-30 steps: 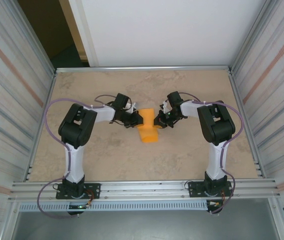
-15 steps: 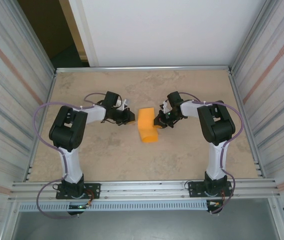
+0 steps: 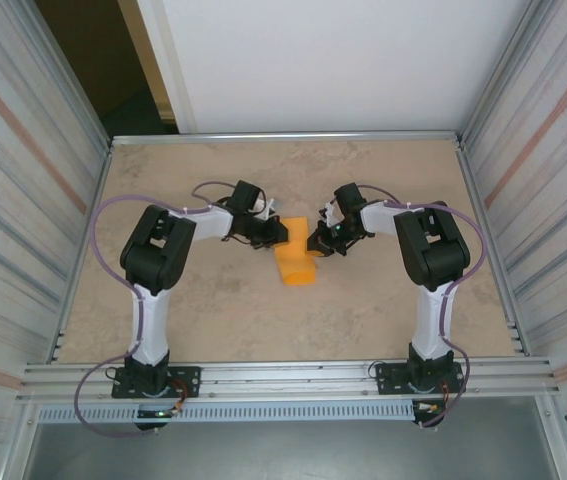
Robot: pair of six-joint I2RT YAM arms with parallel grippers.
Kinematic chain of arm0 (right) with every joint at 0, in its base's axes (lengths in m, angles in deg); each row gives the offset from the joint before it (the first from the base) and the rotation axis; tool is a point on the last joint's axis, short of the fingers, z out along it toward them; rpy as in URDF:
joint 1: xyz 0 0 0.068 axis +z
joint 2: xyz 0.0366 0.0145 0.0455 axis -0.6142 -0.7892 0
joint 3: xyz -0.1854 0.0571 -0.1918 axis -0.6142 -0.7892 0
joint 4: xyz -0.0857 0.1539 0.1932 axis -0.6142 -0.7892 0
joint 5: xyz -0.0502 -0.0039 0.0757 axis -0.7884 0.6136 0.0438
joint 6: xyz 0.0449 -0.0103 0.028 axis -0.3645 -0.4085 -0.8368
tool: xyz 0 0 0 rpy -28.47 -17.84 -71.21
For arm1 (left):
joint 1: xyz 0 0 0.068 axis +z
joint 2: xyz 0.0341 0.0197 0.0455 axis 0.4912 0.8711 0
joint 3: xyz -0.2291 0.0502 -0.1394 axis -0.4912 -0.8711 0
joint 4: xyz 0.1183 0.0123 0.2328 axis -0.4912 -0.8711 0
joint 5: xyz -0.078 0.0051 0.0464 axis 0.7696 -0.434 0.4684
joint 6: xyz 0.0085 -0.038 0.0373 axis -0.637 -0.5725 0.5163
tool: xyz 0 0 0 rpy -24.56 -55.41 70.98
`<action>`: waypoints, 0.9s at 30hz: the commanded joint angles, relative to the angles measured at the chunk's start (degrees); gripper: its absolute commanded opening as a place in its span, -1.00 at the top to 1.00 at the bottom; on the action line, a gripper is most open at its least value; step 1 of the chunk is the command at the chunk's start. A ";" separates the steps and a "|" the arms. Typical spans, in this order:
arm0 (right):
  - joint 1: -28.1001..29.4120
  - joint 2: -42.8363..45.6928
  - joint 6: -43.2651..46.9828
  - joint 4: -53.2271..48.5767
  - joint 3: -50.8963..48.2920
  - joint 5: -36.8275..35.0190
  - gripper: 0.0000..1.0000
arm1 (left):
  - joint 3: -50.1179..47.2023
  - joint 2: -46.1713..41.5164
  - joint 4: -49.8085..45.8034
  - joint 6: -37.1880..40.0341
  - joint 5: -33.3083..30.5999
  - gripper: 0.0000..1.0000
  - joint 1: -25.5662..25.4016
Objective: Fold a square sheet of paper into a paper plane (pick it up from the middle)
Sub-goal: First fold the square sheet of paper in half at the center of the table.
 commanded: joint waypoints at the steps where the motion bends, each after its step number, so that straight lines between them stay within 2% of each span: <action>1: -0.76 -9.08 0.16 -10.01 -6.62 -18.99 1.00 | -1.01 1.40 -3.15 3.07 -1.26 0.77 2.83; 7: -0.86 -9.07 0.13 -9.91 -6.89 -19.29 1.00 | -1.56 0.42 -6.18 7.67 -2.87 0.77 7.08; 9: -0.78 -9.08 0.11 -9.94 -6.82 -19.20 1.00 | -0.90 -2.27 -7.39 9.02 -2.82 0.77 7.27; 16: -0.71 -8.91 -0.01 -9.95 -6.88 -18.98 1.00 | -1.58 -8.10 -0.93 6.20 0.96 0.76 2.35; 21: -0.69 -9.15 0.00 -9.83 -6.88 -19.03 1.00 | 0.62 -4.03 0.40 3.33 -0.63 0.76 -0.53; 27: -0.73 -9.11 -0.05 -9.58 -7.21 -19.12 1.00 | 4.67 -0.27 -3.35 4.02 -3.18 0.77 -0.19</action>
